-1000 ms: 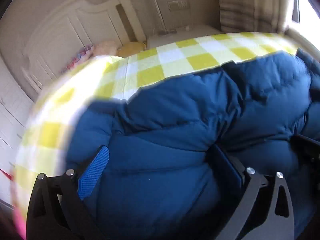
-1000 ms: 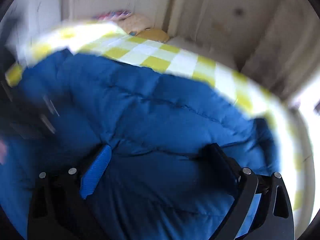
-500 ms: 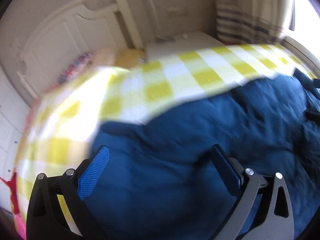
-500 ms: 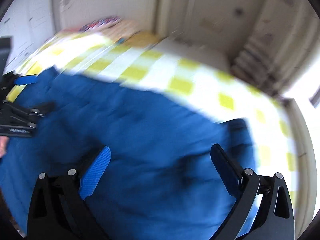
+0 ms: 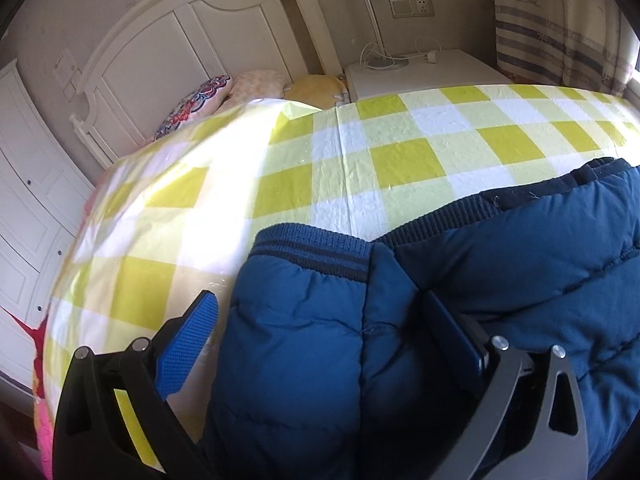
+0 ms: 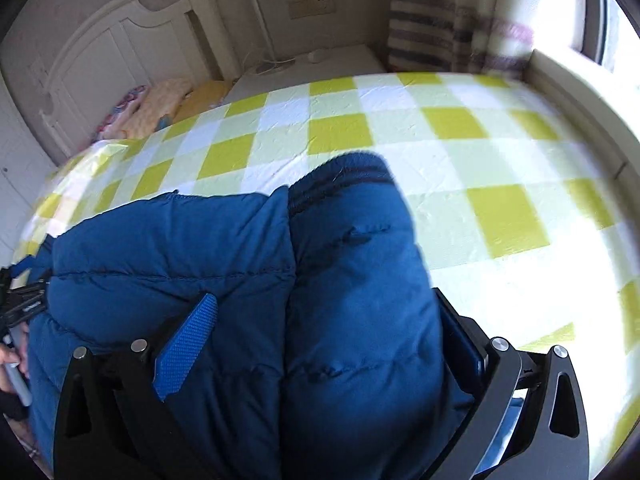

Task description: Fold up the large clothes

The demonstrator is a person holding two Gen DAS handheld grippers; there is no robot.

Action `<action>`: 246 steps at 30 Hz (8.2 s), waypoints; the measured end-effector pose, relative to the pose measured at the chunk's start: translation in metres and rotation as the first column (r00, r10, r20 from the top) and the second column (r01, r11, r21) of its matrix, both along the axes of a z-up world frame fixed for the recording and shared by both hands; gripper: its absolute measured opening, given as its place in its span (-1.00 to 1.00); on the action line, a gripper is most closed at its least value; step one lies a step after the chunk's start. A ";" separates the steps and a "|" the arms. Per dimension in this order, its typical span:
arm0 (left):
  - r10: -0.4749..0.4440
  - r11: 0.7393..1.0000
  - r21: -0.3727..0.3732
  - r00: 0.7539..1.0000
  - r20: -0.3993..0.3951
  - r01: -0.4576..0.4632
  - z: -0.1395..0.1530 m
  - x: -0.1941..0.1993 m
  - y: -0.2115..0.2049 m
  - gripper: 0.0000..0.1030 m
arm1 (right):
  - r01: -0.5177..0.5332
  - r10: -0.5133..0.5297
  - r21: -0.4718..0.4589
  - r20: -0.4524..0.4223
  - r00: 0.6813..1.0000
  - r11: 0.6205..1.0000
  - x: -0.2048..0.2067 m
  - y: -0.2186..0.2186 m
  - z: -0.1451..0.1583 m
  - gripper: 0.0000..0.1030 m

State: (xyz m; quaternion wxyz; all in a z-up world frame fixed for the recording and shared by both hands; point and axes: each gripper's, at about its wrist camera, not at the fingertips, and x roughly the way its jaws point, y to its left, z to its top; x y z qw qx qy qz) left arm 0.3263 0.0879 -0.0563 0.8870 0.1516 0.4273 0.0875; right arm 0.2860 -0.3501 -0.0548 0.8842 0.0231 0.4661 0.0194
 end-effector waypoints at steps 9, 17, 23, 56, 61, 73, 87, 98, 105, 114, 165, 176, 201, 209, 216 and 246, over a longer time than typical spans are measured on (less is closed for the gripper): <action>-0.095 0.988 -0.111 0.991 0.093 0.105 0.034 0.005 -0.052 0.96 | -0.297 0.300 -0.074 0.033 0.953 0.952 0.007 0.116 0.012 0.70; -0.086 0.984 -0.156 0.996 0.019 0.088 0.014 0.002 -0.039 0.96 | -0.265 0.265 -0.058 -0.009 0.964 0.962 0.003 0.099 0.010 0.67; -0.028 0.988 -0.155 1.000 0.008 0.029 0.008 -0.041 0.008 0.96 | -0.208 0.207 -0.025 -0.036 0.978 0.978 -0.021 0.048 -0.009 0.85; -0.094 0.977 -0.176 0.984 0.153 0.121 -0.013 -0.166 -0.005 0.96 | -0.044 0.011 0.531 0.065 0.998 0.846 -0.285 -0.087 -0.037 0.79; -0.096 0.975 -0.182 0.983 0.158 0.124 -0.013 -0.168 -0.005 0.96 | -0.044 0.016 0.525 0.057 0.998 0.850 -0.253 -0.061 -0.048 0.79; -0.076 0.977 -0.183 0.984 0.159 0.105 -0.012 -0.168 -0.007 0.96 | 0.009 -0.153 0.701 0.144 0.978 0.713 -0.189 -0.058 -0.051 -0.19; -0.359 0.923 -0.099 0.926 0.118 0.371 0.033 -0.155 -0.161 0.95 | -0.029 -0.254 0.652 0.334 0.908 0.758 -0.235 -0.108 0.009 -0.42; -0.183 0.918 -0.277 0.922 0.341 0.284 0.092 -0.205 -0.028 0.93 | -0.264 0.142 0.118 0.605 0.783 0.957 -0.261 0.029 0.122 -0.41; 0.165 0.877 -0.473 0.878 0.450 0.078 0.124 -0.255 0.127 0.95 | -0.516 0.707 -0.503 0.334 0.623 0.693 -0.291 0.262 0.089 -0.41; 0.009 0.856 -0.484 0.931 0.366 0.182 0.079 -0.258 0.127 0.95 | -0.504 0.830 -0.767 0.065 0.554 0.397 -0.309 0.349 -0.013 -0.36; -0.236 0.972 0.048 0.939 0.249 0.231 0.043 -0.191 -0.024 0.96 | -0.801 0.823 -0.198 0.210 0.528 0.564 -0.276 0.230 0.019 0.10; -0.034 0.984 -0.146 0.912 0.409 0.102 0.013 -0.236 0.014 0.96 | -0.661 0.638 -0.088 0.382 0.669 0.746 -0.198 0.151 0.093 0.07; -0.011 0.959 -0.261 0.936 0.353 0.109 0.009 -0.232 0.031 0.96 | -0.491 0.511 -0.234 0.032 0.859 0.839 -0.001 0.248 0.061 -0.54; 0.017 0.967 -0.246 0.955 0.295 0.059 0.015 -0.243 0.033 0.96 | -0.701 0.710 -0.282 -0.089 0.699 0.655 -0.046 0.332 0.036 -0.45; 0.033 0.958 -0.283 0.964 0.264 0.044 0.011 -0.247 0.038 0.96 | -0.699 0.718 -0.221 0.009 0.696 0.681 -0.055 0.337 0.067 -0.46; -0.142 0.940 -0.233 0.910 0.390 0.247 0.136 -0.220 -0.022 0.96 | -0.660 0.668 -0.123 0.230 0.708 0.741 -0.214 0.190 0.093 -0.34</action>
